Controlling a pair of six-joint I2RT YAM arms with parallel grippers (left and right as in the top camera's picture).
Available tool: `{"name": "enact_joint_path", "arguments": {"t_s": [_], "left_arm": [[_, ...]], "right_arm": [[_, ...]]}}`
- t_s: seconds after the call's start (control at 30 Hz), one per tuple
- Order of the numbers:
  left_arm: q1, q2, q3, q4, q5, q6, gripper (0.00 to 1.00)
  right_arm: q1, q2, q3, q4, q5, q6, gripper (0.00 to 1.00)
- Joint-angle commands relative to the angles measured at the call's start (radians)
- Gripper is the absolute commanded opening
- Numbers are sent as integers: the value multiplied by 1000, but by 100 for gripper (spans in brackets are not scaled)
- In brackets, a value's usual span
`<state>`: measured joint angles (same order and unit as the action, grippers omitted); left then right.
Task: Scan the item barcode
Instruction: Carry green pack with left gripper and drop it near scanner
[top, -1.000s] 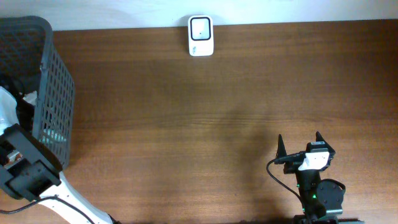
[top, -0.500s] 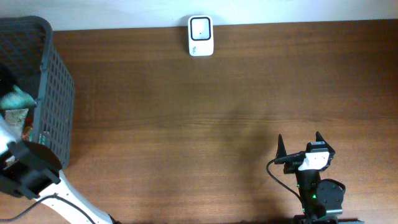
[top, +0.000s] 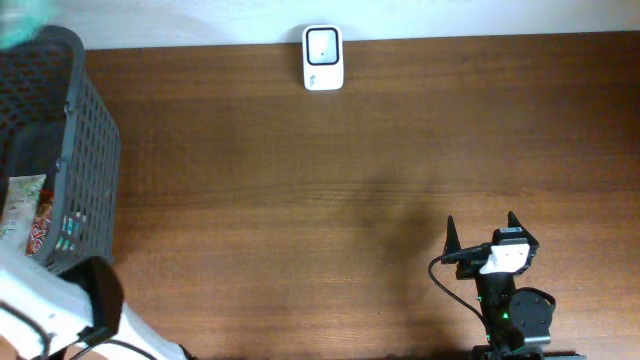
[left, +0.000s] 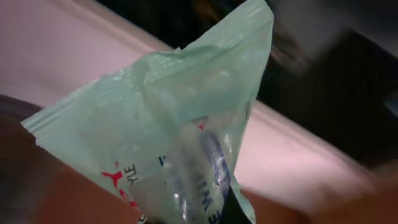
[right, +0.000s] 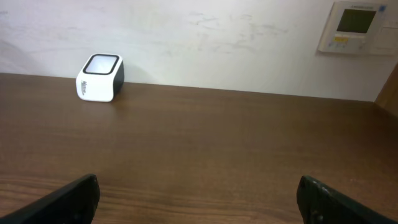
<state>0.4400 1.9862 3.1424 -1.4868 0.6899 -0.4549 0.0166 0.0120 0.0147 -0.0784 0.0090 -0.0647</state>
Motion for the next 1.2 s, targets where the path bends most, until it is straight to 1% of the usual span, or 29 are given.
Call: {"name": "enact_joint_path", "arguments": {"t_s": [0.0, 0.03, 0.2, 0.3, 0.4, 0.5, 0.6, 0.7, 0.73, 0.9, 0.97, 1.03, 1.07, 1.1, 1.17], "left_arm": [[-178, 29, -22, -66, 59, -30, 0], [-225, 32, -31, -80, 20, -30, 0], [-493, 78, -106, -144, -275, -23, 0], [-643, 119, -184, -129, -435, -23, 0], [-756, 172, -256, -89, -526, -23, 0], [-856, 236, -357, -19, -564, -24, 0], [-929, 304, -454, 63, -564, -29, 0], [-984, 380, -520, 117, -564, -84, 2], [-1003, 413, -540, 140, -564, -85, 2], [-1061, 527, -553, 166, -564, -137, 4], [-1077, 579, -554, 176, -564, -141, 8], [-1081, 608, -554, 178, -564, -140, 8], [-1080, 621, -554, 179, -564, -140, 11], [-1080, 631, -554, 179, -564, -140, 18], [-1075, 633, -554, 177, -563, -140, 38]], "right_arm": [[3, -6, -9, -3, 2, -6, 99], [3, -6, -9, -3, 2, -6, 99], [3, -6, -9, -3, 2, -6, 99], [3, -6, -9, -3, 2, -6, 99], [3, -6, -9, -3, 2, -6, 99], [3, -6, -9, -3, 2, -6, 99], [3, -6, -9, -3, 2, -6, 99], [3, -6, -9, -3, 2, -6, 99], [3, -6, -9, -3, 2, -6, 99], [3, -6, -9, -3, 2, -6, 99], [3, -6, -9, -3, 2, -6, 99], [3, -6, -9, -3, 2, -6, 99], [3, -6, -9, -3, 2, -6, 99], [3, -6, -9, -3, 2, -6, 99], [3, -6, -9, -3, 2, -6, 99]]}}
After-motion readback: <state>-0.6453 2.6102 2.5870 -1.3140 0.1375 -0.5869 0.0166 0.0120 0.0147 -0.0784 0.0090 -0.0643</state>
